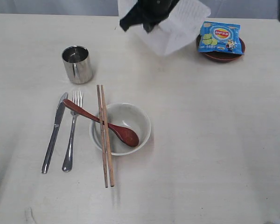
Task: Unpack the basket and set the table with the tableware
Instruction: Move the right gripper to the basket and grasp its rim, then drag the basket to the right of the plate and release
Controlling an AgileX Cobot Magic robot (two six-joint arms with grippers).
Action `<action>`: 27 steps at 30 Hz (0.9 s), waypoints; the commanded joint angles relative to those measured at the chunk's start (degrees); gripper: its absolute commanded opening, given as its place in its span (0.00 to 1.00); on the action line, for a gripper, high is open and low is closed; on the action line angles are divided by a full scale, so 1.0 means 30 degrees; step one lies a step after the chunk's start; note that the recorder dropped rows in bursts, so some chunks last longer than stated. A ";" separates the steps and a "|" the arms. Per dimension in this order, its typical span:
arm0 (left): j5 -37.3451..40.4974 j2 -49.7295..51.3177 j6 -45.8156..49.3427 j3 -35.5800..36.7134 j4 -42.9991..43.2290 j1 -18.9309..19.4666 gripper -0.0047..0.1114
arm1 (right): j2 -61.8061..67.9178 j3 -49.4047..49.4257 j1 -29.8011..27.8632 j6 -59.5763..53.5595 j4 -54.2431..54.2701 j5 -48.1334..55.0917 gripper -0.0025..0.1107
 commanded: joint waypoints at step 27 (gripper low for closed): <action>-0.0204 -0.0050 -0.0080 0.0062 0.0172 -0.0095 0.04 | 0.3669 -0.1016 -1.2821 0.3592 0.1891 0.2299 0.02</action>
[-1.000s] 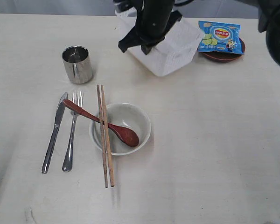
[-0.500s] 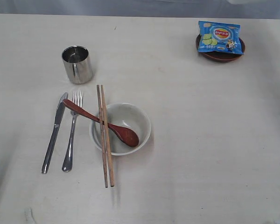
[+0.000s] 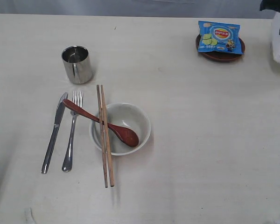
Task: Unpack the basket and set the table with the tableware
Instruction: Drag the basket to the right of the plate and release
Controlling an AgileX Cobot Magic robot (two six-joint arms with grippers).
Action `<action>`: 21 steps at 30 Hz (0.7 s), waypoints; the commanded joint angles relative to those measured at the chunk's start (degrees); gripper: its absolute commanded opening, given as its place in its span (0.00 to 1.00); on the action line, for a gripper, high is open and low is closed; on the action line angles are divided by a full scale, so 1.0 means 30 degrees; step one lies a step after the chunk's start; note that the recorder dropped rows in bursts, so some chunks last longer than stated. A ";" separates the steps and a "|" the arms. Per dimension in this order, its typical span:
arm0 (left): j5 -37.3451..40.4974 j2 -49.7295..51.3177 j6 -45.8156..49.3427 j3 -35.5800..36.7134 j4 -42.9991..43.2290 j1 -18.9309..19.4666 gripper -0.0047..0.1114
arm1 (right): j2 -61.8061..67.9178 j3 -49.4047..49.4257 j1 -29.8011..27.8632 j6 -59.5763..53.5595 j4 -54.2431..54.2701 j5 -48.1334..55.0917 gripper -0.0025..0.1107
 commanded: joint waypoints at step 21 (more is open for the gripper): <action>-0.0204 -0.0050 -0.0080 0.0062 0.0172 -0.0095 0.04 | 0.0817 0.0914 0.8696 -0.2036 0.3797 0.1623 0.02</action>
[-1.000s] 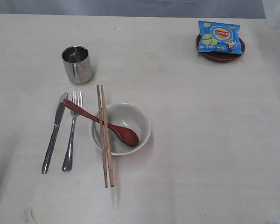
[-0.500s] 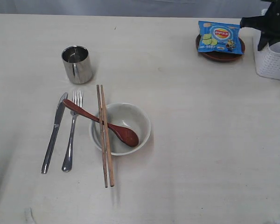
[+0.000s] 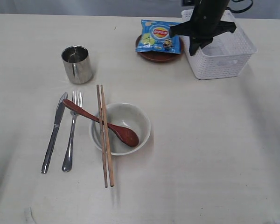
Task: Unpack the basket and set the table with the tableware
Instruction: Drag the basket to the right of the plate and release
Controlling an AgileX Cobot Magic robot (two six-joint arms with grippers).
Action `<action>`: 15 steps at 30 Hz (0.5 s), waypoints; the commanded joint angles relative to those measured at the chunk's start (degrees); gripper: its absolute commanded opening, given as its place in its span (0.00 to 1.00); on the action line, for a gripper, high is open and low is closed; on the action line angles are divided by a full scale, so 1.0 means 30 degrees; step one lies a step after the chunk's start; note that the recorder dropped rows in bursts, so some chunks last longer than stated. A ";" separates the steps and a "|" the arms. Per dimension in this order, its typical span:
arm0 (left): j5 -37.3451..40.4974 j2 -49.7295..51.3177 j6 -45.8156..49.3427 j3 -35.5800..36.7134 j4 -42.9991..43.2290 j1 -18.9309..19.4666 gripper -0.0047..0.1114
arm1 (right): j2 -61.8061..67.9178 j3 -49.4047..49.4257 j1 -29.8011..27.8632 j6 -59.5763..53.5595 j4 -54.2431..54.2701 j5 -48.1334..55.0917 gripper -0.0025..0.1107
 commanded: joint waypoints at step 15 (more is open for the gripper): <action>-0.0204 -0.0050 -0.0080 0.0062 0.0172 -0.0095 0.04 | -0.2011 0.0260 0.2262 0.3087 -0.2318 0.0863 0.02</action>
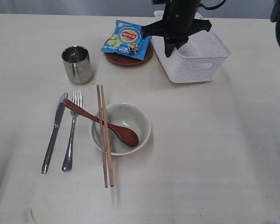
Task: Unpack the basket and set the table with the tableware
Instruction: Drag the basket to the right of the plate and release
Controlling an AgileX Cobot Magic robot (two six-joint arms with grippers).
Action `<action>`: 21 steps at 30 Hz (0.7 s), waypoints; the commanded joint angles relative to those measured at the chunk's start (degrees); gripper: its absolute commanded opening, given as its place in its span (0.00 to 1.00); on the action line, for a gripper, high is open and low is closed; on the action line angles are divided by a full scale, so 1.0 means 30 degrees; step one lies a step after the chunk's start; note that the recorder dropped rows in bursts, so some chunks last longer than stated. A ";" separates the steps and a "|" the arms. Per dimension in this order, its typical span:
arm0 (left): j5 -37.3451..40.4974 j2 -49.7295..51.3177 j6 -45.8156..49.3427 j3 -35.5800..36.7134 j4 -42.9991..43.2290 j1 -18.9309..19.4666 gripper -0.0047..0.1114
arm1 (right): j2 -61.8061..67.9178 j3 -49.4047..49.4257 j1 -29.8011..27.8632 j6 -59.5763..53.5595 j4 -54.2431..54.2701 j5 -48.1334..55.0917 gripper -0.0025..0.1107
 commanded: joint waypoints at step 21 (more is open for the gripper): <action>-0.0204 -0.0050 -0.0080 0.0062 0.0172 -0.0095 0.04 | -0.0197 -0.0031 -0.2254 0.2868 -0.0245 0.0233 0.02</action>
